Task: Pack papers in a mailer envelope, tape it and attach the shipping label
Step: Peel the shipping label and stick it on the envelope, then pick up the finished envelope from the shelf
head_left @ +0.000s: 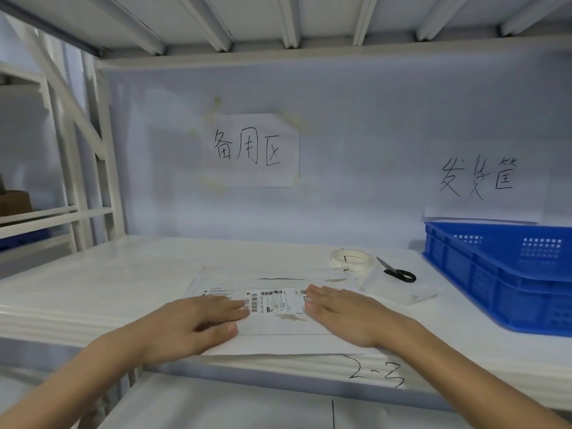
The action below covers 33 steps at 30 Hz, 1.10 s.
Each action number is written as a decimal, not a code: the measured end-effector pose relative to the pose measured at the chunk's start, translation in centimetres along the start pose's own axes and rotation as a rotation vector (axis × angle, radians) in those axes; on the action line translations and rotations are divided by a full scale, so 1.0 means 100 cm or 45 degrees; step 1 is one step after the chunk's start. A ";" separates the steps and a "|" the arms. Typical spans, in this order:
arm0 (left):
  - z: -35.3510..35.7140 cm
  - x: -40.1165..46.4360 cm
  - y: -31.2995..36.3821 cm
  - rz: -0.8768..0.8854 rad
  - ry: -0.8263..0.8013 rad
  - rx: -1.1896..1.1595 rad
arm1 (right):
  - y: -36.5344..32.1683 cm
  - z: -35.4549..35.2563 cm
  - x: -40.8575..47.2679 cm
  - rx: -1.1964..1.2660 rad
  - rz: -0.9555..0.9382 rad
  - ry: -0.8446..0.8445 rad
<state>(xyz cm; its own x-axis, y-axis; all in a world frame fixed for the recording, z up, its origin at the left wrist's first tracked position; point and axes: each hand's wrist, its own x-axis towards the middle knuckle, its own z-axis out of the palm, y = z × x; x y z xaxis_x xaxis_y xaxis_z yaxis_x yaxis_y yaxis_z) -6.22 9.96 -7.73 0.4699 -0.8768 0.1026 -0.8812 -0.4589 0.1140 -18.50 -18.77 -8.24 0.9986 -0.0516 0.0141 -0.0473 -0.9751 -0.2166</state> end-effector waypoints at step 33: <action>-0.023 0.032 0.115 -0.190 1.105 -1.677 | -0.007 -0.043 -0.053 1.913 0.113 0.237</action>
<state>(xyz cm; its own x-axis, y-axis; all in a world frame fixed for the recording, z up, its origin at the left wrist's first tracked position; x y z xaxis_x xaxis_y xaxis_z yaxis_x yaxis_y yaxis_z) -14.74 2.20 -3.78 0.8373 -0.2796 0.4698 -0.3817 0.3162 0.8685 -23.85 -18.73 -3.99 0.9712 -0.2345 0.0425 0.0782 0.1451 -0.9863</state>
